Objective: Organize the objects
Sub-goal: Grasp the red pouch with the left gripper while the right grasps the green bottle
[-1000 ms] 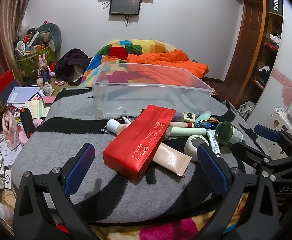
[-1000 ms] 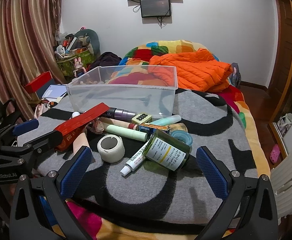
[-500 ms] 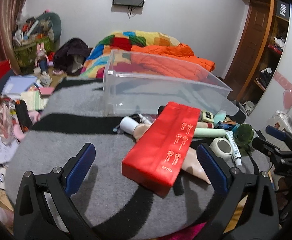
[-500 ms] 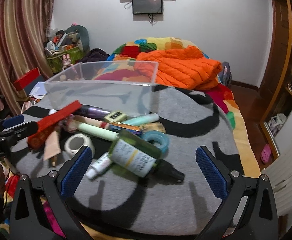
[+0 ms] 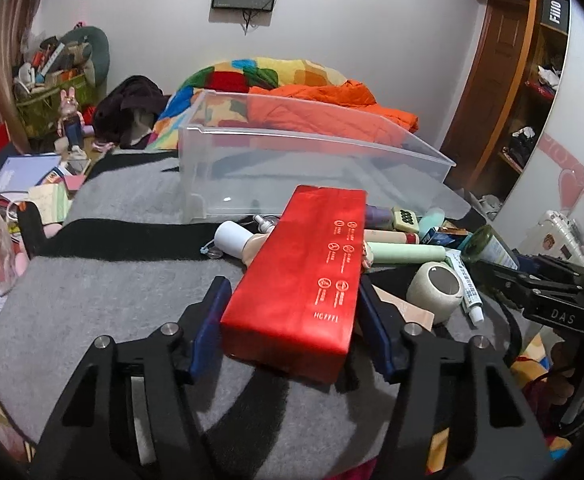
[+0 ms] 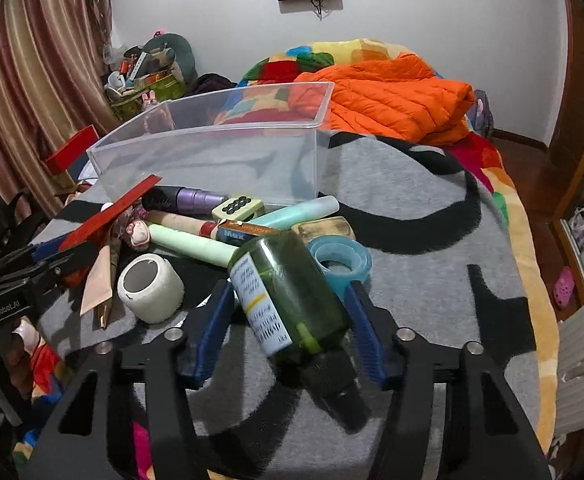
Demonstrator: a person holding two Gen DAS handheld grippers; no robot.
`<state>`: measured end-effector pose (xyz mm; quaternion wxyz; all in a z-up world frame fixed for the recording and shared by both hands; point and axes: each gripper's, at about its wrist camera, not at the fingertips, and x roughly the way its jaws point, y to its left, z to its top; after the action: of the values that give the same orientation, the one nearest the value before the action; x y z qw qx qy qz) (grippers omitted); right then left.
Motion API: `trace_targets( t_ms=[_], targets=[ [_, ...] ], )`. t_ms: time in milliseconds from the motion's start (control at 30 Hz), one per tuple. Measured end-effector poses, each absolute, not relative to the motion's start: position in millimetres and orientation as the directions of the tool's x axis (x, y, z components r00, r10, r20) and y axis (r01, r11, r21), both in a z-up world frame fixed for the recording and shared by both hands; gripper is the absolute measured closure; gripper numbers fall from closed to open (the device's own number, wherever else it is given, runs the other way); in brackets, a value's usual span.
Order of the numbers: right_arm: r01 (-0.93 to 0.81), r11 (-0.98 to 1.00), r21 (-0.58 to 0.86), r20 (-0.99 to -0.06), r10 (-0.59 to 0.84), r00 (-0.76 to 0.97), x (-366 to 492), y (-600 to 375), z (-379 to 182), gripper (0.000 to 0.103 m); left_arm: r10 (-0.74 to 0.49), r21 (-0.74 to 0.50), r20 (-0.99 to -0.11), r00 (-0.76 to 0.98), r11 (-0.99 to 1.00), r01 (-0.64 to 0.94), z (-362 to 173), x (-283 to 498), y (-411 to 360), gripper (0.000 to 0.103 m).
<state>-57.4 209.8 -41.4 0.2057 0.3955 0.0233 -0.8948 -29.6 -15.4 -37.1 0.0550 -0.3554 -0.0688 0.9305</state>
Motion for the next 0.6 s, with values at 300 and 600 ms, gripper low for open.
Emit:
trace_targets(
  t_ms=[300, 600],
  targets=[
    [0.405, -0.908, 0.109, -0.679, -0.365, -0.636, -42.1, 213.1, -25.6, 0.064, 0.077, -0.090, -0.611, -0.788, -0.996, -0.027, -15.6, -0.9, -16.2, 0.047],
    [0.448, -0.888, 0.110, -0.607, -0.416, -0.677, -47.0, 207.8, 16.4, 0.065, 0.056, -0.096, -0.535, -0.843, -0.995, -0.006, 23.9, 11.9, -31.4, 0.047]
  ],
)
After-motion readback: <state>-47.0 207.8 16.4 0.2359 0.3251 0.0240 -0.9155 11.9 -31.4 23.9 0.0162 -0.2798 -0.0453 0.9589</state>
